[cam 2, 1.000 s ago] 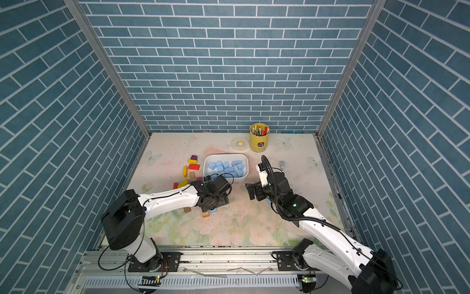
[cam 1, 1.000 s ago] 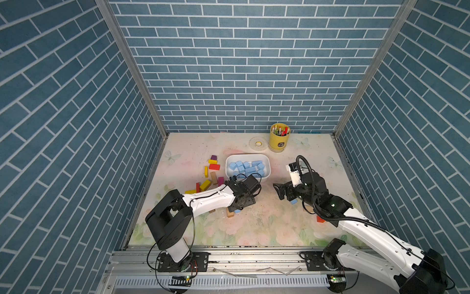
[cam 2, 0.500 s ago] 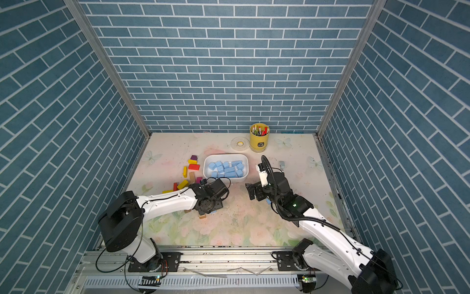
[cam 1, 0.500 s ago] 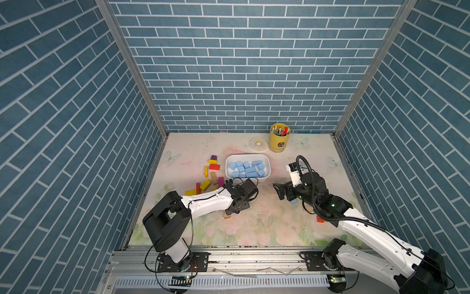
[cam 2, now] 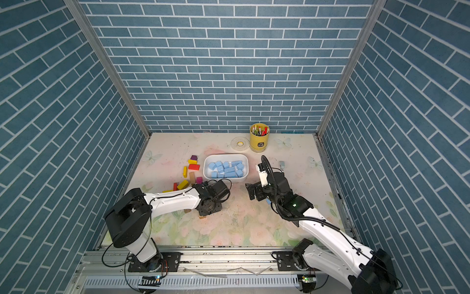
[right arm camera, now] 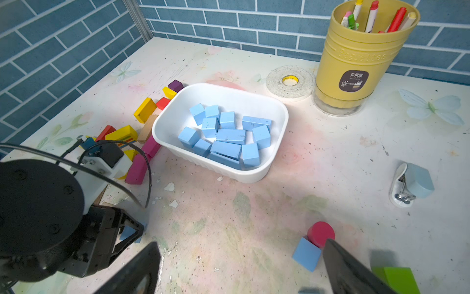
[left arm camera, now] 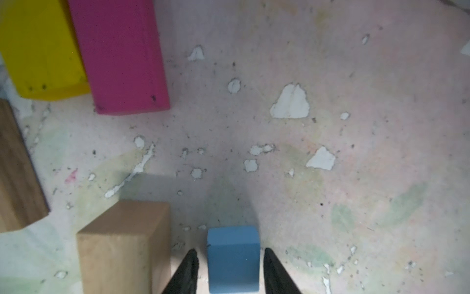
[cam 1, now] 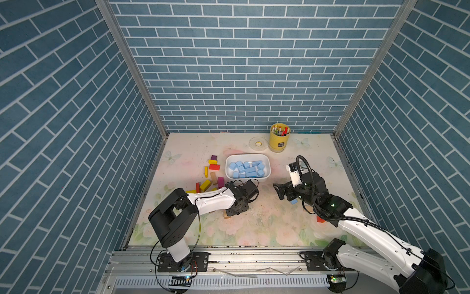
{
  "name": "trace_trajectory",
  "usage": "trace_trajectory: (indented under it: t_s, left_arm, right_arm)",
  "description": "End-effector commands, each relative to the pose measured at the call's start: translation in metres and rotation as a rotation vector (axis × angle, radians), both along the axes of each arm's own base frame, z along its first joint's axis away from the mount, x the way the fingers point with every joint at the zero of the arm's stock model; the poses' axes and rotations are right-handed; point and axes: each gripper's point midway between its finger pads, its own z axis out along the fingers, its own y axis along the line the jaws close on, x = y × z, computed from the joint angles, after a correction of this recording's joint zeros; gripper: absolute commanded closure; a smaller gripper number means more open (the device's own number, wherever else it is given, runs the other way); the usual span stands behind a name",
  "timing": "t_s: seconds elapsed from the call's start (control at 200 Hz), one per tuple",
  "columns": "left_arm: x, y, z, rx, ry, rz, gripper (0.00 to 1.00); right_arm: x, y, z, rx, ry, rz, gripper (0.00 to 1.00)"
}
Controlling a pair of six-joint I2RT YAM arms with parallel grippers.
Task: Pick out the blue building blocks
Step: Pick up the building block from the center of the board.
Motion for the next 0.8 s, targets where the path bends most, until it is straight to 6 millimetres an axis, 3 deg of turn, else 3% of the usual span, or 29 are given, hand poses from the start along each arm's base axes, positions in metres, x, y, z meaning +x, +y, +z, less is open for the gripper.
trace_trajectory:
  t_s: [0.0, 0.165, 0.36, 0.575, 0.795]
  left_arm:
    - [-0.001, 0.001, -0.002, 0.017, 0.021, -0.003, 0.62]
    - [-0.001, 0.001, -0.004, 0.016, 0.029, -0.002, 0.67]
    - [0.003, 0.001, 0.006, 0.018, 0.000, -0.003, 0.84]
    - [0.024, -0.006, 0.048, 0.012, -0.086, -0.040, 0.88]
    - [0.062, -0.013, 0.091, -0.011, -0.157, -0.075, 0.89]
  right_arm:
    - [-0.001, 0.001, -0.004, -0.002, 0.010, 0.000, 0.01]
    - [-0.002, 0.001, -0.004, -0.001, 0.012, 0.000, 0.01]
    - [-0.002, 0.001, -0.003, 0.001, 0.010, 0.000, 0.01]
    - [-0.001, 0.000, -0.003, -0.003, 0.008, -0.004, 0.01]
    - [-0.001, 0.002, -0.006, -0.009, 0.014, 0.009, 0.01]
